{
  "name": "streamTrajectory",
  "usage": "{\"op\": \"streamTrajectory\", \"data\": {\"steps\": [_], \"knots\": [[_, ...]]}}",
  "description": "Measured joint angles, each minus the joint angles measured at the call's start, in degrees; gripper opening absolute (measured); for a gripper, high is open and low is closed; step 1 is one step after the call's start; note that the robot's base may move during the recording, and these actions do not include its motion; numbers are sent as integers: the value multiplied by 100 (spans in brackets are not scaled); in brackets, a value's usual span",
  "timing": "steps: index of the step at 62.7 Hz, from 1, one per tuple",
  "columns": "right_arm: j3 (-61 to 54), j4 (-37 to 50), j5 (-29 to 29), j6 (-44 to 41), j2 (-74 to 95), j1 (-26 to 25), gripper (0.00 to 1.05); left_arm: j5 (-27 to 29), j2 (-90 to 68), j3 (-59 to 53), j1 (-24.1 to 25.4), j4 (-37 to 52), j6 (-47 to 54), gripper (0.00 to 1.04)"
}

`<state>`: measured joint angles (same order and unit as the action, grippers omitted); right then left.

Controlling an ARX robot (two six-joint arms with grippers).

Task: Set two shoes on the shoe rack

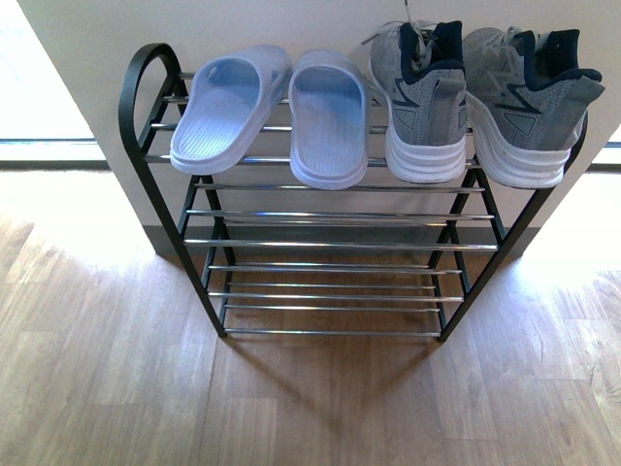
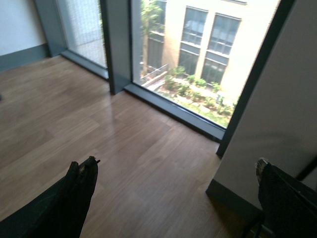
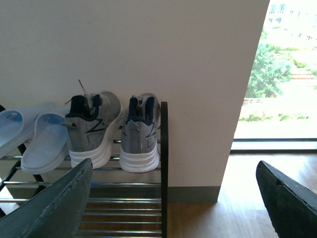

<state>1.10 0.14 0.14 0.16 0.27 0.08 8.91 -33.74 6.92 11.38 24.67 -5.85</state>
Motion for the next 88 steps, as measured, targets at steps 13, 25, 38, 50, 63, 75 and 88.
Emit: {"op": "streamTrajectory", "data": {"steps": [13, 25, 38, 50, 63, 75, 88], "knots": [[0, 0, -9, 0, 0, 0, 96, -1843, 616, -315, -155, -122, 459, 47], [0, 0, -11, 0, 0, 0, 96, -1467, 1113, -431, -490, -479, 503, 13], [0, 0, -7, 0, 0, 0, 96, -894, 1493, -612, -1121, -586, 531, 1], [0, 0, -2, 0, 0, 0, 96, -890, 1860, -612, -1128, -949, 531, 1], [0, 0, -2, 0, 0, 0, 96, -887, 2201, -612, -1128, -1283, 531, 1], [0, 0, -4, 0, 0, 0, 96, -890, 2763, -610, -1128, -1998, 533, 1], [0, 0, -13, 0, 0, 0, 96, -887, 3276, -610, -1128, -2468, 533, 1]]}}
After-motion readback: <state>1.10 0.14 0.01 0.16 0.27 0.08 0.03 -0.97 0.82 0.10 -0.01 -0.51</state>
